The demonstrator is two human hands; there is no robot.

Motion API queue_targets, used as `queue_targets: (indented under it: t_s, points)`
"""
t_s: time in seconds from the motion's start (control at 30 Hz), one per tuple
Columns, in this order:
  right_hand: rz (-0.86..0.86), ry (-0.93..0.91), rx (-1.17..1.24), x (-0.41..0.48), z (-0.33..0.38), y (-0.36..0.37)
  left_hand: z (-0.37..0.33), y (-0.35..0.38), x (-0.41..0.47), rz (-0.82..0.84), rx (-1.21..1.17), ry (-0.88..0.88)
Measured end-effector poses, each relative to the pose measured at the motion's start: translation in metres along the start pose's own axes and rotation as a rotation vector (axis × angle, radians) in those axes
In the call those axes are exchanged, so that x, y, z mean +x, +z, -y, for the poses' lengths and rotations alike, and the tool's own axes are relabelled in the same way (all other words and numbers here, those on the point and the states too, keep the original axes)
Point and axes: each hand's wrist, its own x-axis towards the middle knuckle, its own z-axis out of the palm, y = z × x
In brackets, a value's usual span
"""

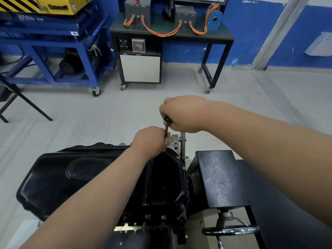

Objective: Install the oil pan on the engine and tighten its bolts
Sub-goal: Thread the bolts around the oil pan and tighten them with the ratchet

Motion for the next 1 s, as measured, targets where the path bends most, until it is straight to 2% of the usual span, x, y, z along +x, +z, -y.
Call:
queue_targets:
  t_s: [0.07, 0.17, 0.23, 0.3, 0.37, 0.43, 0.53, 0.6, 0.67, 0.73, 0.8, 0.87, 0.93, 1.0]
  points:
    - [-0.030, 0.022, -0.011, -0.001, -0.004, -0.001, 0.002, 0.000, 0.001, 0.017, -0.024, -0.022]
    - [-0.011, 0.323, -0.009, 0.001, 0.003, 0.004, 0.003, -0.002, 0.000, 0.033, -0.003, 0.002]
    - [0.038, 0.414, 0.071, 0.001, 0.012, 0.007, 0.001, -0.001, -0.002, 0.022, -0.014, 0.015]
    - [0.033, 0.276, 0.037, 0.000, 0.014, 0.007, -0.002, -0.002, -0.002, 0.022, -0.074, -0.039]
    - [0.035, 0.065, -0.020, -0.004, 0.010, 0.001, -0.003, 0.000, -0.002, 0.007, -0.006, -0.009]
    - [0.050, -0.030, -0.019, -0.006, 0.001, -0.004, 0.000, 0.002, -0.003, 0.019, 0.042, 0.012]
    - [-0.032, 0.028, -0.067, -0.007, 0.007, -0.001, 0.003, 0.002, -0.001, 0.000, -0.021, -0.007]
    - [-0.070, 0.206, -0.127, -0.004, 0.016, 0.004, 0.002, 0.002, 0.000, 0.003, -0.095, -0.032]
    - [-0.017, 0.352, -0.014, -0.002, 0.022, 0.005, 0.001, 0.001, 0.001, 0.058, -0.249, -0.138]
    - [0.003, 0.300, 0.008, -0.001, 0.021, 0.004, 0.002, 0.002, 0.001, 0.050, -0.230, -0.134]
    - [-0.010, 0.105, -0.079, -0.003, 0.017, -0.001, 0.001, 0.002, -0.002, -0.016, -0.067, -0.035]
    - [0.002, -0.022, -0.143, -0.005, 0.007, -0.003, 0.002, 0.000, -0.002, -0.025, -0.012, 0.013]
    - [-0.029, -0.037, -0.140, -0.006, 0.003, -0.001, 0.001, 0.000, -0.001, -0.019, -0.025, 0.005]
    - [-0.078, 0.067, -0.119, -0.007, 0.011, 0.006, 0.001, 0.000, 0.000, -0.012, -0.017, 0.025]
